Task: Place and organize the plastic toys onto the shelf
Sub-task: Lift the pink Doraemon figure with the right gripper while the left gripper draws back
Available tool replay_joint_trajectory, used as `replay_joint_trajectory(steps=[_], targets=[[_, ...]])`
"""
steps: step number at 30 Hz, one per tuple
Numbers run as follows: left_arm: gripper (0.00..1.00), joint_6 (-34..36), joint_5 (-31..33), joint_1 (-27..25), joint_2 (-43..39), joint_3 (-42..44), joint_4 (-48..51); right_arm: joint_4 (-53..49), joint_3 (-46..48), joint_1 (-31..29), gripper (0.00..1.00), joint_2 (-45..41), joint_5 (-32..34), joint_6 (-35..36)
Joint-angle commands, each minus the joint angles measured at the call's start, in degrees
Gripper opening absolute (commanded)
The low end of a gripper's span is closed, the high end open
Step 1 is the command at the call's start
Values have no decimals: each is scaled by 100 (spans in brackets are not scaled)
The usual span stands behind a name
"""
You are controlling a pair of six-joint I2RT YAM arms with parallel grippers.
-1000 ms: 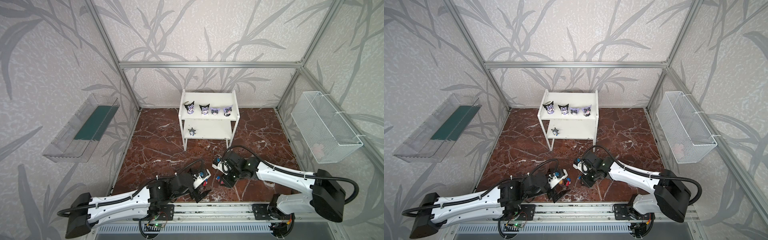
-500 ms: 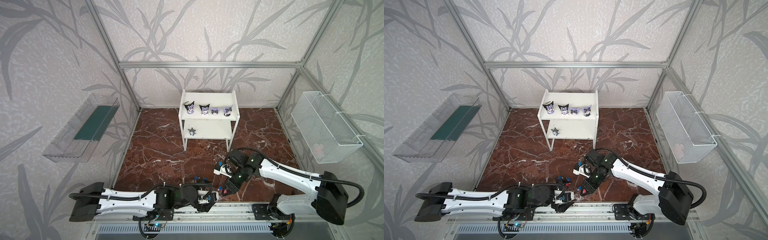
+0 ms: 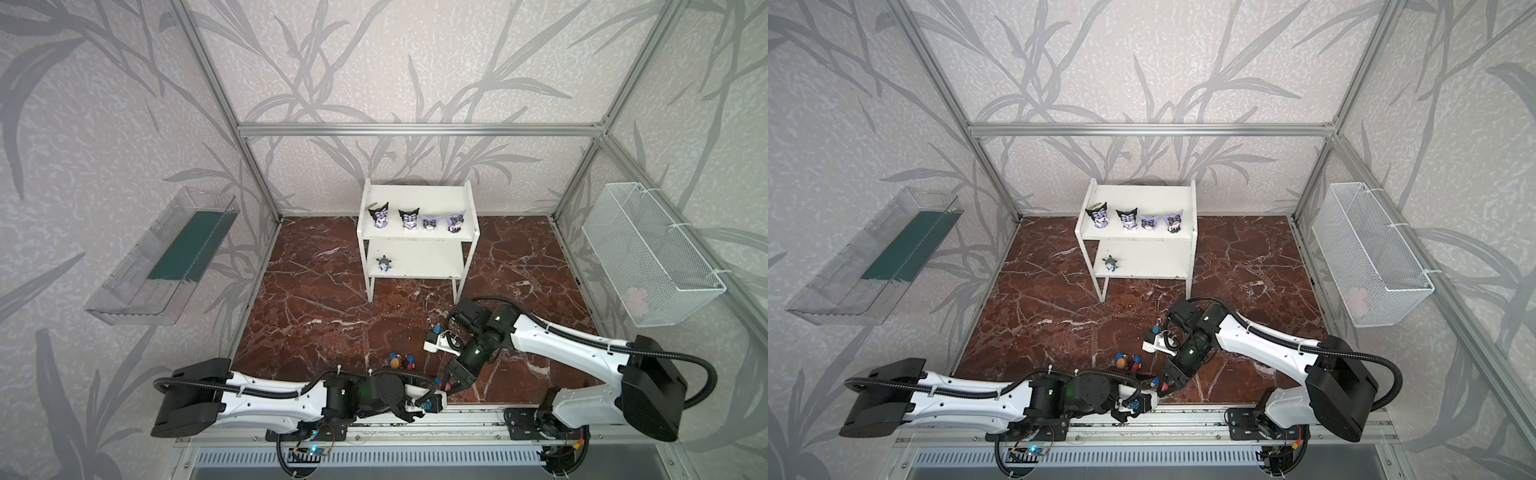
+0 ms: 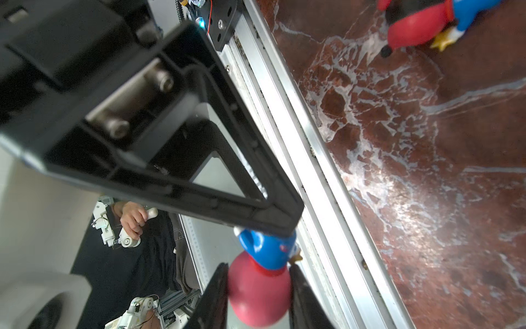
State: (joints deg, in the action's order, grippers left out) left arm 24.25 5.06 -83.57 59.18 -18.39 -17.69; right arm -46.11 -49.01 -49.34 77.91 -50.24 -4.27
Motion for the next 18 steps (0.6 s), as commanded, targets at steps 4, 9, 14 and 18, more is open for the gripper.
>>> replay_joint_trajectory(steps=[4,9,14,18], targets=[[55,175,-195,-4,58,-126,-458,-113,-167,-74,20,31,-153,156],[50,202,-233,-9,110,-129,-481,-134,-187,-102,19,43,-147,175],[40,201,-312,-10,120,-129,-498,-135,-199,-100,19,67,-145,176],[30,161,-386,-10,113,-131,-473,-170,-235,-101,19,88,-119,197]])
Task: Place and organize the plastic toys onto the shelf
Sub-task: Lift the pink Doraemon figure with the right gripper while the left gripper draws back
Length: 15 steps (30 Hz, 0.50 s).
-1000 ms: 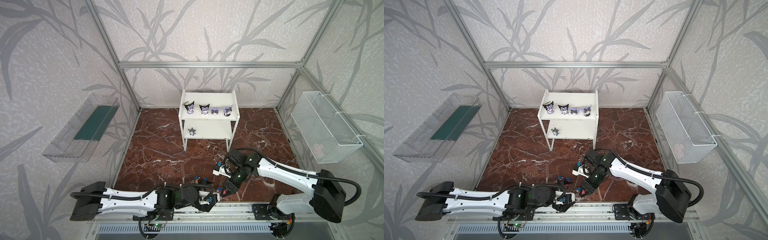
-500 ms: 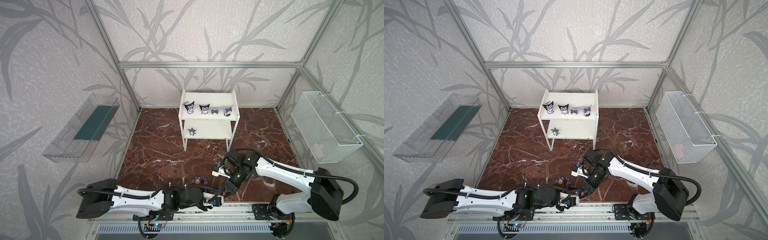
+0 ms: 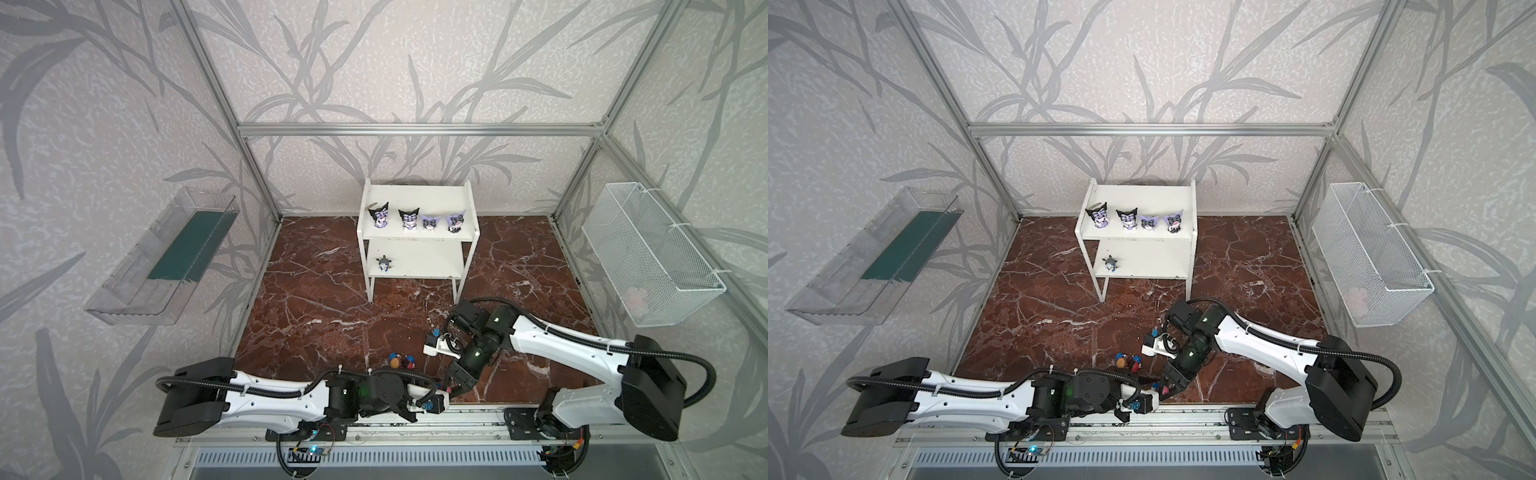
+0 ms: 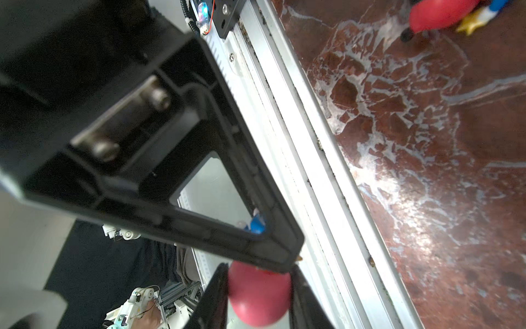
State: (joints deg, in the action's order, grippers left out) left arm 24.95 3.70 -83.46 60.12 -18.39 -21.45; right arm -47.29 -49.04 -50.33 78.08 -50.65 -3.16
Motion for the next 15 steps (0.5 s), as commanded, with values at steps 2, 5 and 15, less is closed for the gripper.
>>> replay_joint_trajectory(steps=[2,5,15], targets=[[25,54,-290,-21,18,-130,-72,-52,-255,-1,20,91,-92,72],[18,-52,-307,-20,26,-106,-27,58,-265,-4,22,29,-99,-5],[12,-767,39,14,-119,147,-224,1228,263,172,44,-478,118,-804]])
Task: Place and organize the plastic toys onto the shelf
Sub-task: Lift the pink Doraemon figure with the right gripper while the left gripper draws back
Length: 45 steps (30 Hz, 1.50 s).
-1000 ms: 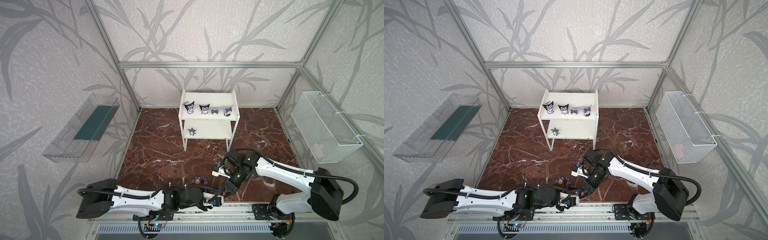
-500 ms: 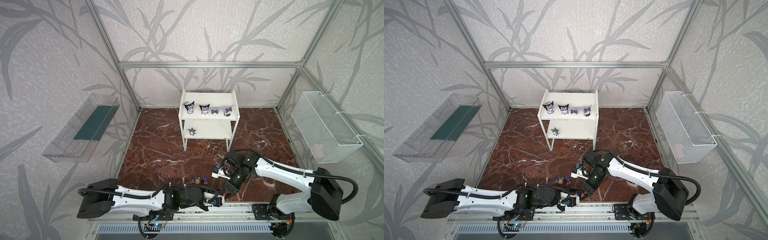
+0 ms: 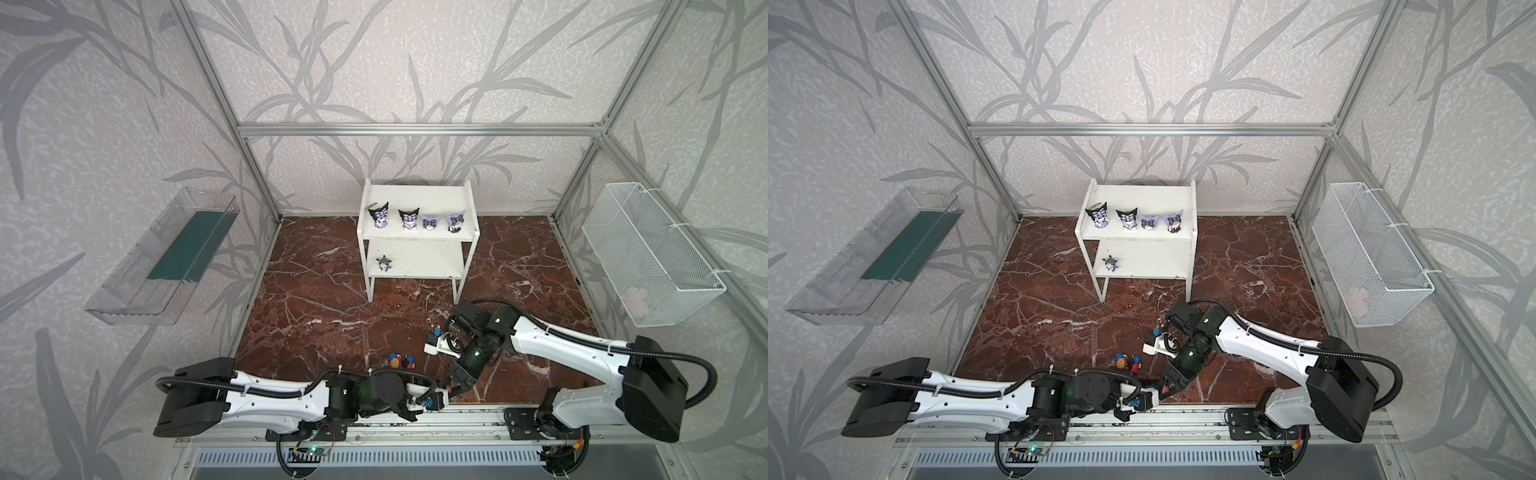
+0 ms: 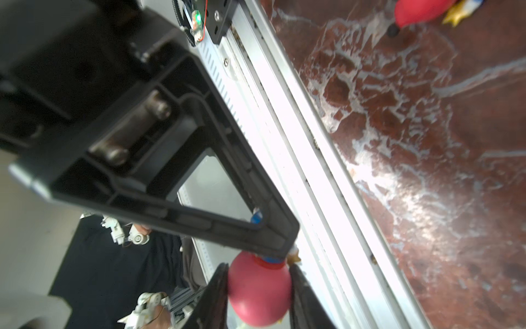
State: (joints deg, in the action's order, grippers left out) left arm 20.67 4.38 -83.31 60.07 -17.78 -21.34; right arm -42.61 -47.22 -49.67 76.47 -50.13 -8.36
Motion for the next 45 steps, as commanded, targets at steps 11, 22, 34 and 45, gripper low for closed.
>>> replay_joint_trajectory(steps=[11,22,34,45], targets=[[9,-2085,356,513,-1044,351,24,2083,793,493,67,-1754,1112,-577],[8,-3265,1078,974,-1332,722,-902,4989,2000,485,73,-2808,2074,-1395],[7,-4365,697,1429,-1374,949,-1707,7152,2151,374,76,-1654,1851,-1449],[7,-4659,655,1549,-1527,1075,-1940,8078,1872,159,60,-760,1713,-1598]])
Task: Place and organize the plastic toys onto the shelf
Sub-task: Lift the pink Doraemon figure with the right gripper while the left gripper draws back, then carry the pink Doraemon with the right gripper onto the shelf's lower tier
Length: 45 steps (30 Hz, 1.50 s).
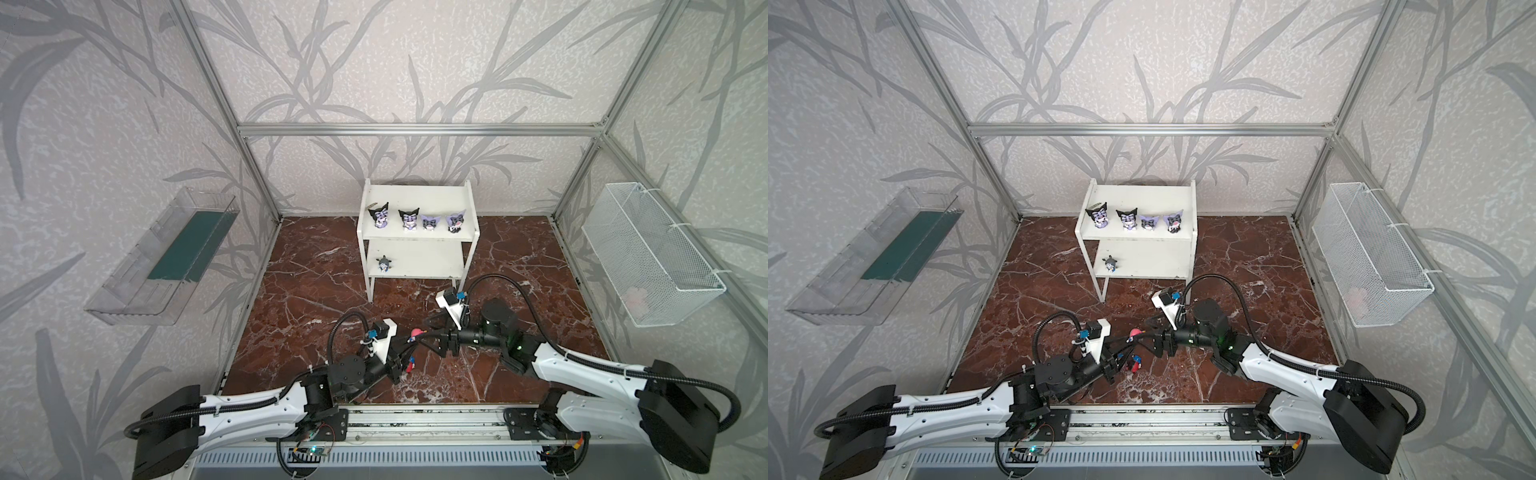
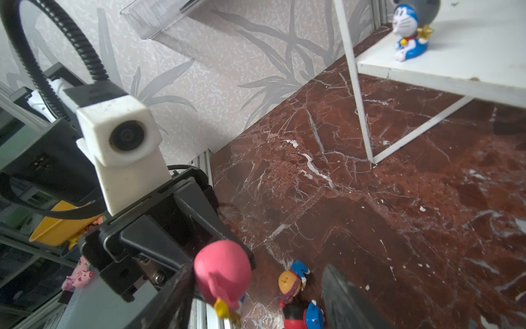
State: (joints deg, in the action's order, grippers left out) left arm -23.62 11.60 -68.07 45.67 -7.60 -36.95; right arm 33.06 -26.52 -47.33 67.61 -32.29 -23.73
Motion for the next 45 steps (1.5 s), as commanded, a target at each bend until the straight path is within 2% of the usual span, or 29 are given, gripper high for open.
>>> replay_joint_trajectory(steps=[1,11,17,18,19,21,25,26,28,35,40,45], targets=[[7,-228,-65,31,-80,57,-368,572,-213,-98,55,168,-50,-69],[7,-208,-8,48,-132,102,-454,1155,-257,-202,27,586,-34,-281],[8,-176,107,54,-281,149,-309,1093,-309,-193,20,611,208,-294],[14,-163,150,52,-324,148,-229,1036,-341,-189,20,610,242,-259],[24,-163,248,65,-401,136,-97,1001,-391,-188,19,608,316,-230],[51,-115,433,67,-628,74,352,648,-488,-180,19,579,510,-107],[89,-73,1224,82,-1310,-407,2247,104,-826,-120,18,566,930,397],[96,-85,1423,83,-1437,-547,2697,-33,-924,-110,18,589,1020,530],[99,-63,1793,98,-1683,-883,3551,-305,-1177,-86,18,683,1264,803],[99,-38,2518,103,-2036,-1867,5438,-525,-1759,-83,18,1129,2104,1612],[99,137,2592,108,-1971,-2515,6436,-406,-2056,-83,19,1508,2743,1986],[99,265,2484,109,-2026,-2829,7028,-325,-2357,-42,19,1871,3011,2119]])
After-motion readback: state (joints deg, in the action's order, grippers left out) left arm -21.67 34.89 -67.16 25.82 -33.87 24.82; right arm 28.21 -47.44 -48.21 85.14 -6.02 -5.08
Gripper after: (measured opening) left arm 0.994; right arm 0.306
